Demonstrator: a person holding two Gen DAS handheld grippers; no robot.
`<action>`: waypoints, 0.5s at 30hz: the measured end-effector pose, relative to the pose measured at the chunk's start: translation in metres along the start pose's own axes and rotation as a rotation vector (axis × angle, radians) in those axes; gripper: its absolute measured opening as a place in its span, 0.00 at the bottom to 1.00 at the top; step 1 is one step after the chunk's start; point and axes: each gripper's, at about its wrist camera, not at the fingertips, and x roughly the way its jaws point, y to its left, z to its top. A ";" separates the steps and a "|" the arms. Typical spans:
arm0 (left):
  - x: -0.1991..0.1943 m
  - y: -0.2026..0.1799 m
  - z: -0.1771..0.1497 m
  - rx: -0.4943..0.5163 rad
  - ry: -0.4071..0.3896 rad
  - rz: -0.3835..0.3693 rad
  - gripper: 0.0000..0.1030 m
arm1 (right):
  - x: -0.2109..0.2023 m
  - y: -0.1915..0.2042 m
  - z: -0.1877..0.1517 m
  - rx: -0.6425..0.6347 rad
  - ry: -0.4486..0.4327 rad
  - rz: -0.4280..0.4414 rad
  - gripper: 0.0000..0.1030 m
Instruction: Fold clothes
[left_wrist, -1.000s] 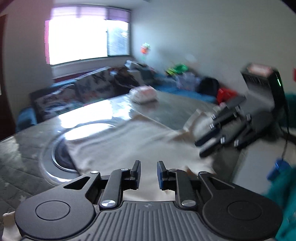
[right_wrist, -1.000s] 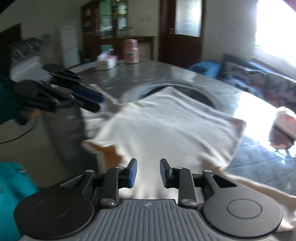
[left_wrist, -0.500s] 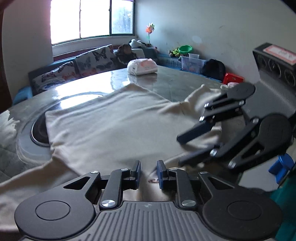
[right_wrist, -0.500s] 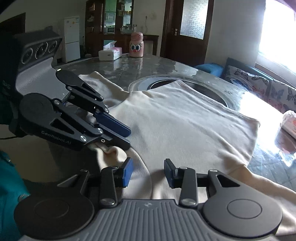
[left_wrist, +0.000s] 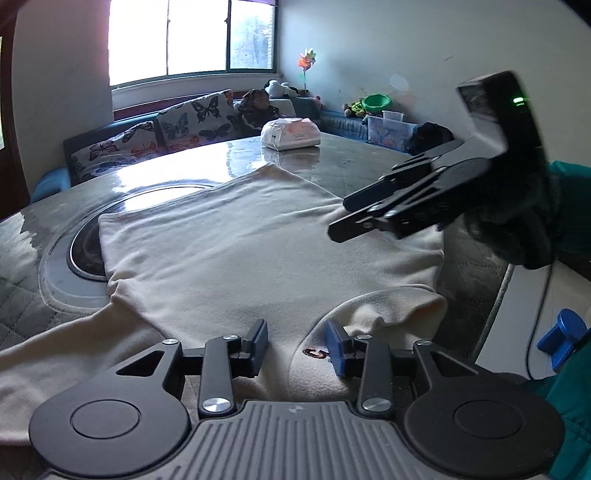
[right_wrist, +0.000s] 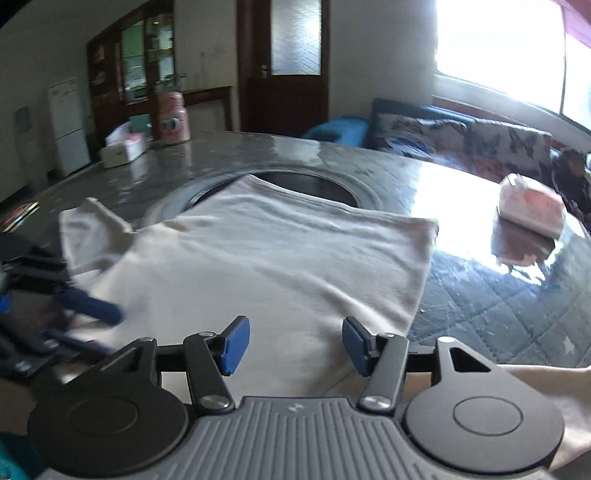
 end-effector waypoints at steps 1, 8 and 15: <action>-0.001 0.000 0.000 -0.007 -0.002 0.001 0.40 | 0.005 -0.004 0.000 0.012 0.006 -0.008 0.56; -0.001 0.001 -0.001 -0.014 -0.009 -0.005 0.42 | 0.010 -0.015 0.006 0.054 -0.006 -0.028 0.60; -0.002 0.000 -0.002 -0.021 -0.012 -0.004 0.43 | 0.028 -0.023 0.018 0.064 0.015 -0.024 0.60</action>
